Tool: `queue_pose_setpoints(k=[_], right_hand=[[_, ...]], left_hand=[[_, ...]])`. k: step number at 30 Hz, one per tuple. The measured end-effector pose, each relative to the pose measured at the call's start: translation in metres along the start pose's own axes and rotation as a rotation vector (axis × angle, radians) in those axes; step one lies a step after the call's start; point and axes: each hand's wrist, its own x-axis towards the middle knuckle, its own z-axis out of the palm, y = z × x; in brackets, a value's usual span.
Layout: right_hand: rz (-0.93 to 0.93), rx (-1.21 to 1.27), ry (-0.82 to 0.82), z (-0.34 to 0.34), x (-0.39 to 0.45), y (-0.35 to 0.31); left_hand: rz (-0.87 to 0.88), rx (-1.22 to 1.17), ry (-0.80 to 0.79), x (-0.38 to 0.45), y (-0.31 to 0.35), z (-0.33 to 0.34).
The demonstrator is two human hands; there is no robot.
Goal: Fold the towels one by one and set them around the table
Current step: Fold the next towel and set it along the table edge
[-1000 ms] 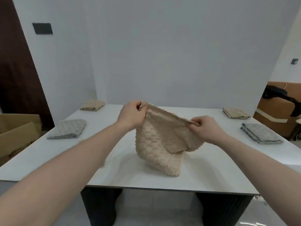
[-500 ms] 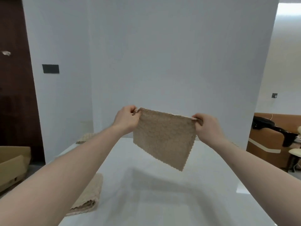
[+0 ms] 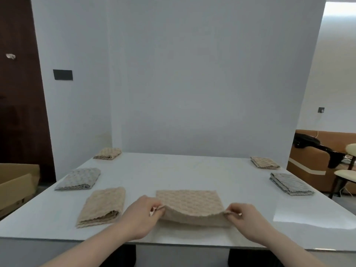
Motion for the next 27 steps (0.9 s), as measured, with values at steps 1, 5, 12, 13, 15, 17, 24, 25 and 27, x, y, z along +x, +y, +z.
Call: queue_pose_setpoints(k=[1,5,12,13,15,17,24,25,27], right_hand=[[0.026,0.011,-0.027,0.009,-0.008,0.006],[0.148,0.160,-0.026,0.031,-0.033,0.010],[0.165,0.183,0.017,0.044,-0.032,0.015],[0.163,0.176,0.023,0.045,-0.032,0.017],[0.167,0.182,0.025,0.048,-0.030,0.019],[0.176,0.200,0.023,0.049,-0.027,0.022],[0.222,0.409,0.033,0.047,-0.005,0.031],[0.217,0.465,0.060,0.047,0.000,0.032],[0.200,0.577,0.144,0.047,0.011,0.035]], left_hand=[[-0.007,0.015,-0.027,-0.010,-0.003,0.005],[-0.008,0.021,-0.121,-0.031,-0.012,0.019],[-0.180,-0.288,0.069,-0.032,-0.018,0.051],[-0.179,-0.254,0.087,-0.031,-0.018,0.055],[-0.168,-0.222,0.090,-0.029,-0.018,0.058],[-0.160,-0.264,0.072,-0.029,-0.018,0.057],[-0.268,-0.629,-0.147,0.008,-0.043,0.048],[-0.276,-0.665,-0.143,0.016,-0.046,0.047],[-0.303,-0.715,-0.076,0.028,-0.051,0.048]])
